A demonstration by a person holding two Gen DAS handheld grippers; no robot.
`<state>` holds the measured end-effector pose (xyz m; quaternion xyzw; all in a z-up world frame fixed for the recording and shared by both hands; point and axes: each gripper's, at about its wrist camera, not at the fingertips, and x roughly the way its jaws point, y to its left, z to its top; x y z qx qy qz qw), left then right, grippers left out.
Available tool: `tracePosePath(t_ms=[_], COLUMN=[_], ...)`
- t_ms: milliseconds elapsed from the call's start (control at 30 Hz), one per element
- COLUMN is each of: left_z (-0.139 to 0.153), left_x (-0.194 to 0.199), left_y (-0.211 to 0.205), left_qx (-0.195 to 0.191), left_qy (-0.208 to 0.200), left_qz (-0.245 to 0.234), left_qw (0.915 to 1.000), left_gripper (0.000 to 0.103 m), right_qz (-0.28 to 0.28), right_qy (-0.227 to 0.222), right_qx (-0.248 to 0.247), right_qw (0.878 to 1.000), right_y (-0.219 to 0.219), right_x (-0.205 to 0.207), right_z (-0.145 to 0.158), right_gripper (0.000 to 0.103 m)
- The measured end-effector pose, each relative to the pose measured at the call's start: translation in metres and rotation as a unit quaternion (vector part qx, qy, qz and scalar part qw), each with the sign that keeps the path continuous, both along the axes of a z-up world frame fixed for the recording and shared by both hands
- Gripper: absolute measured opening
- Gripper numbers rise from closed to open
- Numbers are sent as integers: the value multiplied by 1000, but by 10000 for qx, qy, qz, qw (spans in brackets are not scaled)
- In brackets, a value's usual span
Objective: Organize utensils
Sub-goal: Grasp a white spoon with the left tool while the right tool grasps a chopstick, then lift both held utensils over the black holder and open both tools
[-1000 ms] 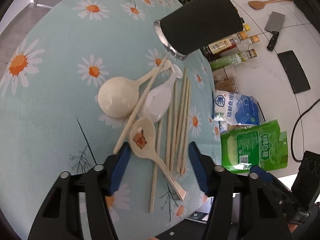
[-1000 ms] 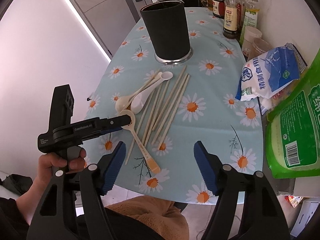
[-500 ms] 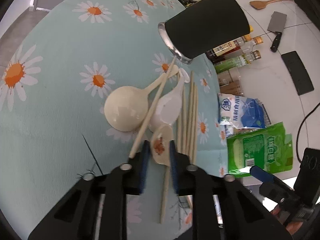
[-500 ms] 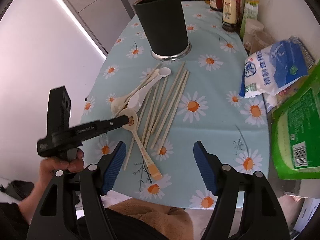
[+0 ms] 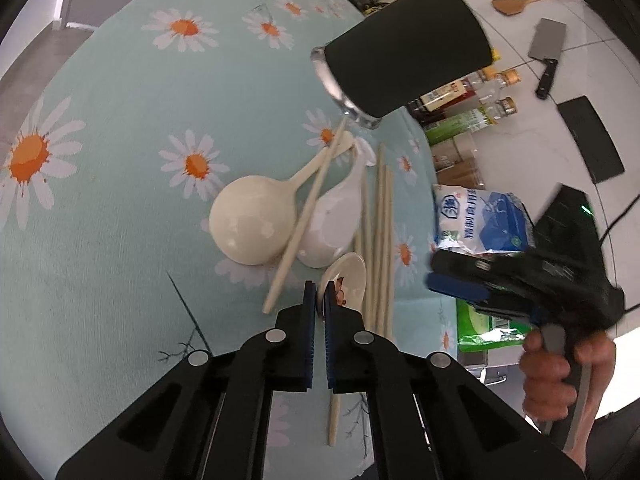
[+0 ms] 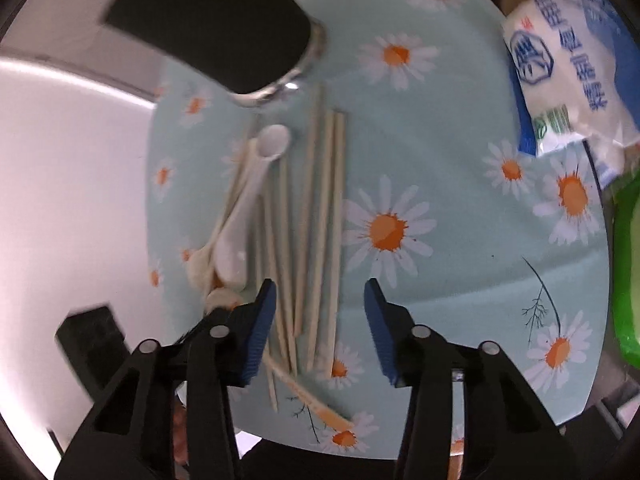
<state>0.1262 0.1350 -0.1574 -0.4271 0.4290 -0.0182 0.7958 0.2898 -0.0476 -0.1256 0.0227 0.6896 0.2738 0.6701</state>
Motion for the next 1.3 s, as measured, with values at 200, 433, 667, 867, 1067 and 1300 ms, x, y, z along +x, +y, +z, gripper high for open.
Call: tracePosePath(t_ms=[200,433,667,867,1067,1300], left_z=[19,48,73,84,93,110], left_x=[-3,-6,-9,-8,-7,-3], left_y=[4,12,16,17,19,20], left_qx=[153,455,890,1139,1342,1828], left_qy=[-227,-538,-780,-862,-869,-828], left_qz=[21,-28,-141,-186,-145,3], left_qw=[9996,9975,9929,9896,9870,9797], left_gripper=[3,3,3,3,3,3], right_qz=[-49,-3,110,82,-1,115], right_qy=[-37,-70,-292,-337,-260,-371], right_qx=[-439,-951,-1368,-1559,-1367,-603], right_qw=[9990,9954,9901,9872,9903,9974], right_y=[18,32,53,70,66,40], right_x=[22,32,31,34,50,47], right_z=[-9,-20,-20,-23,-29,-9], right_gripper=[24,12,11,5,5,5])
